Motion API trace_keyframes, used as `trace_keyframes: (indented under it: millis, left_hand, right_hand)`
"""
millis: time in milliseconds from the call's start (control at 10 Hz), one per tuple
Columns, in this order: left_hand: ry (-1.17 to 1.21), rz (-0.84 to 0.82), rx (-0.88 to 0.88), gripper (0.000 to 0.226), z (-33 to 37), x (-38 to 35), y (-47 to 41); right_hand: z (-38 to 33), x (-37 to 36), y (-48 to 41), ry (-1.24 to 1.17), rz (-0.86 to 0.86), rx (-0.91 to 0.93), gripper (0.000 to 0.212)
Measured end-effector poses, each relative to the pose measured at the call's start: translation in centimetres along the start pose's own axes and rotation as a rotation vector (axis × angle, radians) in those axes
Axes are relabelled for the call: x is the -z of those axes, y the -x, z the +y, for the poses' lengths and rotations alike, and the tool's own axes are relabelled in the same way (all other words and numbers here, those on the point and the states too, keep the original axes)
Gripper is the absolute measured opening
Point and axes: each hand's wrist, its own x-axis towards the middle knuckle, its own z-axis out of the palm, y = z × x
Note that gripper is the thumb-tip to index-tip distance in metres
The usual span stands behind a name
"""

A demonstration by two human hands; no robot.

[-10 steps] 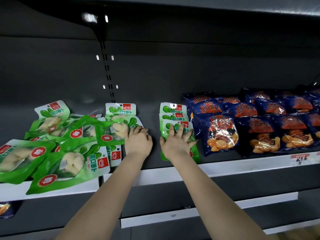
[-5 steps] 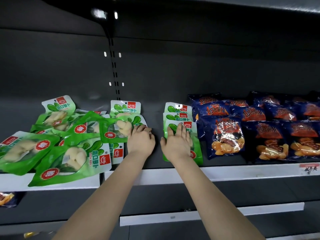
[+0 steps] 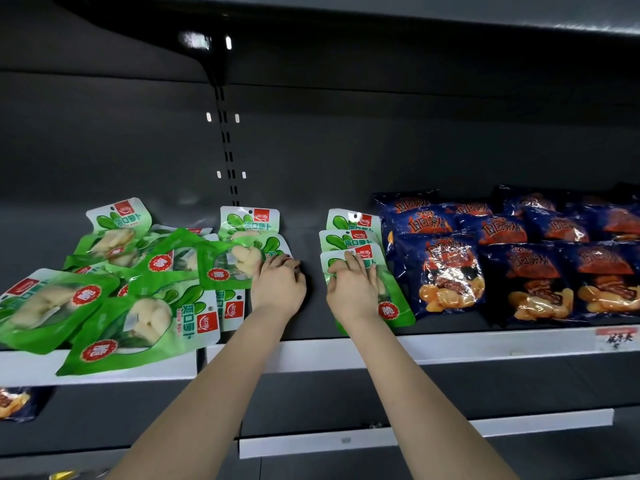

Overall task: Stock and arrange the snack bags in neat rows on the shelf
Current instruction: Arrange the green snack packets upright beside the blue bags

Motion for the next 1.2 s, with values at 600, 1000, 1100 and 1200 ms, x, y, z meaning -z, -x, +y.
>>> trace_keyframes:
  millis: [600,1000,1100,1200]
  left_hand:
    - [0.002,-0.012,0.010,0.040,-0.4,-0.4,0.0]
    - [-0.003,-0.037,0.023,0.040,-0.1,-0.1,0.1]
    - [0.003,-0.068,0.008,0.040,0.1,0.8,0.0]
    - [-0.030,-0.040,0.024,0.040,-0.3,2.8,-0.2]
  right_hand:
    - [-0.4,-0.5,-0.1,0.218,-0.144,0.083,0.053]
    - [-0.4,-0.5,0.0,0.134,-0.091,0.102,0.049]
    - [-0.7,0.2,0.0,0.055,-0.033,0.128,0.045]
    - [-1.6,1.1,-0.8,-0.006,-0.016,0.142,0.043]
